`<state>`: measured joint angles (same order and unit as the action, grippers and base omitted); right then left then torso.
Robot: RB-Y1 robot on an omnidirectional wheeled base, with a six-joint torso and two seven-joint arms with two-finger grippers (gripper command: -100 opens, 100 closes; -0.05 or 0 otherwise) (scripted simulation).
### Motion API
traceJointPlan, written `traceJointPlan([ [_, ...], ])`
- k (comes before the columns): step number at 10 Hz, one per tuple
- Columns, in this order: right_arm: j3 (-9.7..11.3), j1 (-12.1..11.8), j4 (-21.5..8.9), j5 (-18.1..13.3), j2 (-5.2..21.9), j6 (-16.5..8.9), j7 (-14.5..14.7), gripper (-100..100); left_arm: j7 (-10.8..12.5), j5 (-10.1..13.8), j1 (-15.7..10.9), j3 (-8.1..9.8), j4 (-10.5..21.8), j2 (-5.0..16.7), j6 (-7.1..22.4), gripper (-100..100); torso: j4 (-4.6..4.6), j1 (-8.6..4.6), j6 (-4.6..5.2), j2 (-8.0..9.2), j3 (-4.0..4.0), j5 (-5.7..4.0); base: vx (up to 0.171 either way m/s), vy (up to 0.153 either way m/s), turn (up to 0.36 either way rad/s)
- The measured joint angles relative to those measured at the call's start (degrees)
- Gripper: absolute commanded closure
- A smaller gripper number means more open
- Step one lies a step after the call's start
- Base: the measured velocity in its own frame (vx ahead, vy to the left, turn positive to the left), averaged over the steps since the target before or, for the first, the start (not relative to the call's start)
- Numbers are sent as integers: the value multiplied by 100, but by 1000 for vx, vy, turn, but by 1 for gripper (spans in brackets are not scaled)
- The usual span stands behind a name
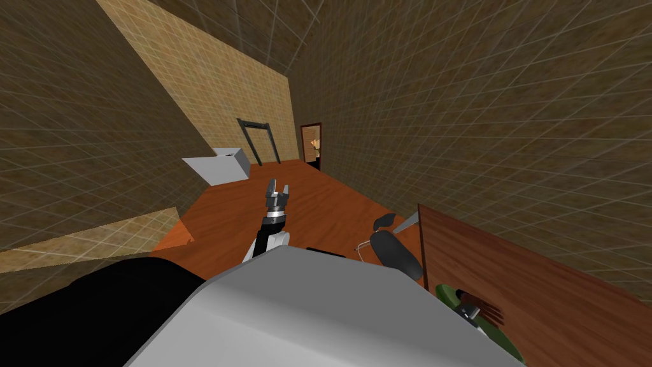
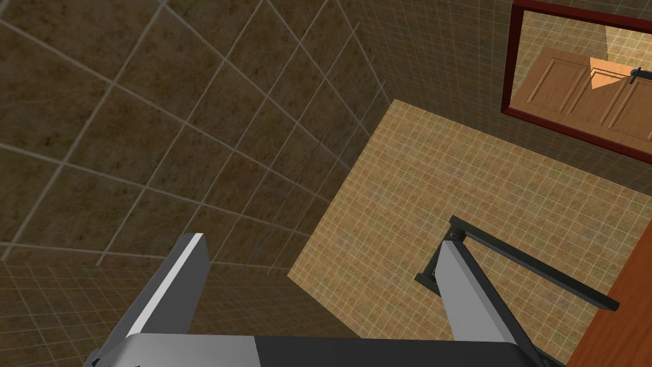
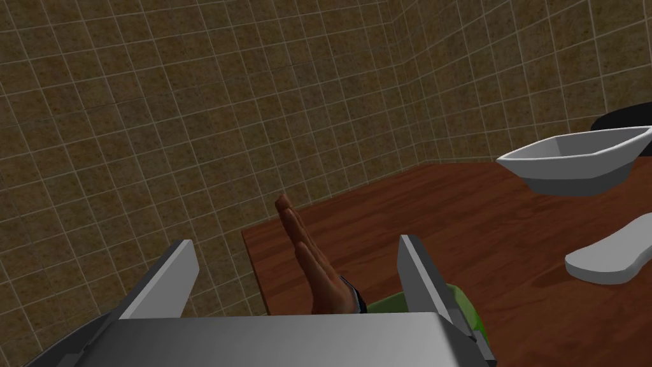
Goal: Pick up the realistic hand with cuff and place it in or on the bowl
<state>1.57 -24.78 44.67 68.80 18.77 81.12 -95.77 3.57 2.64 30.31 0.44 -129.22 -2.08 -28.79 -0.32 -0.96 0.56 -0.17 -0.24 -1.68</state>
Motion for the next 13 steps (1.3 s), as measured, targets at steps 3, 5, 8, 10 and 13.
traceJointPlan([
  [3, 154, -35, 500, 137, -66, 95, 477, -100, 0, 0, 0, 0, 0, 0, 0, 0, 1, 3, 0, 2, 1, 1, -4, 4, 14],
  [5, 164, -22, 539, 136, -80, 109, 623, -100, 0, 0, 0, 0, 0, 0, 0, 0, -1, -2, 0, -3, -2, 0, 11, -11, -35],
  [8, 165, -20, 534, 136, -80, 113, 626, -100, 0, 0, 0, 0, 0, 0, 0, 0, 1, 5, -1, 4, 2, 1, -10, 10, 34],
  [10, 165, -19, 534, 136, -81, 113, 626, -100, 0, 0, 0, 0, 0, 0, 0, 0, 0, -1, 1, 0, 0, 0, 20, 37, -17],
  [13, 70, -146, 643, 281, 222, -64, 517, -100, 0, 0, 0, -1, 0, -1, 0, 0, -2, 29, 1, -7, -5, 7, 19, 87, -7],
])
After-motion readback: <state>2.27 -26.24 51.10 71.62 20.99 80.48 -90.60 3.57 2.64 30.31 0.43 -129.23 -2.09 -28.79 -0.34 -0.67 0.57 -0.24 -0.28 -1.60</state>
